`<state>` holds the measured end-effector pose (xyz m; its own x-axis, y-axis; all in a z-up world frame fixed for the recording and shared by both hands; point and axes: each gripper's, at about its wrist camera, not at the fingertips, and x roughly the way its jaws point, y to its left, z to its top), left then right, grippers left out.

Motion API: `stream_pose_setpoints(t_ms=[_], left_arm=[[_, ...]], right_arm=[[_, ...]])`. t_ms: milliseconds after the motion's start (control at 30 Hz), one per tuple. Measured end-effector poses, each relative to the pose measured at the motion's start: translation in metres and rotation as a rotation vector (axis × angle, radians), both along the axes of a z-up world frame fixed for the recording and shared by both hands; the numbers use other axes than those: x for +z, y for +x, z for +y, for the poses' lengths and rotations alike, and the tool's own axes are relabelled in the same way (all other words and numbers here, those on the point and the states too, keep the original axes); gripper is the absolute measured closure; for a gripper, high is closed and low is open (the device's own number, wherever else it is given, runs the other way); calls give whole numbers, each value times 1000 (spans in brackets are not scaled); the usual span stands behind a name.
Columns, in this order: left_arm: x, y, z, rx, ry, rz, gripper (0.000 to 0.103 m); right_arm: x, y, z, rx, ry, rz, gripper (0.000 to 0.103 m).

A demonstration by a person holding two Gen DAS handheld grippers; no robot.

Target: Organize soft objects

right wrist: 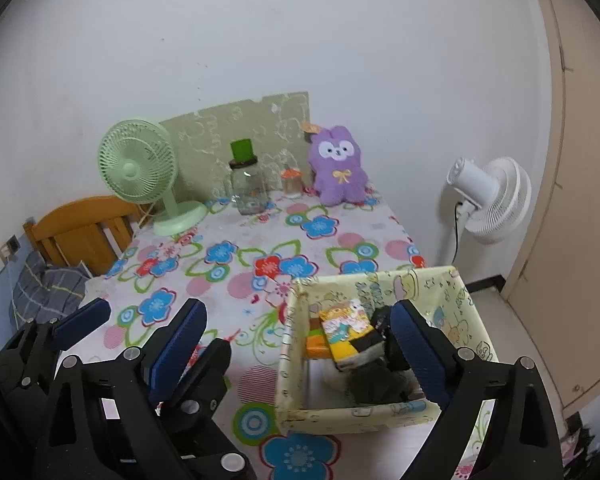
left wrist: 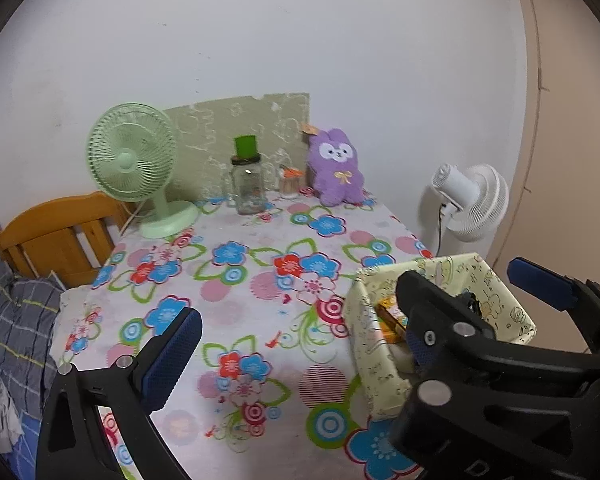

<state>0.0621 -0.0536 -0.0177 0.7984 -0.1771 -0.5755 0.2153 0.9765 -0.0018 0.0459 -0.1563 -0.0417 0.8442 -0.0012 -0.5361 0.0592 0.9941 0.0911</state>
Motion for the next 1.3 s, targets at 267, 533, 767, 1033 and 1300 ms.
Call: stream_pose_setpoints(t_ms=[267, 533, 767, 1033, 1300], left_arm=[[12, -14, 35, 85, -29, -40, 0], [20, -29, 66, 151, -61, -63, 0], [26, -39, 80, 174, -57, -93, 0], [29, -46, 86, 188, -58, -109, 0], [32, -52, 84, 180, -55, -122, 0]], right_arm=[[17, -16, 21, 13, -20, -66, 5], [28, -31, 30, 10, -21, -112, 4], [34, -42, 33, -5, -15, -140, 4], [35, -52, 30, -23, -13, -157, 4], [36, -61, 22, -42, -8, -172, 2]])
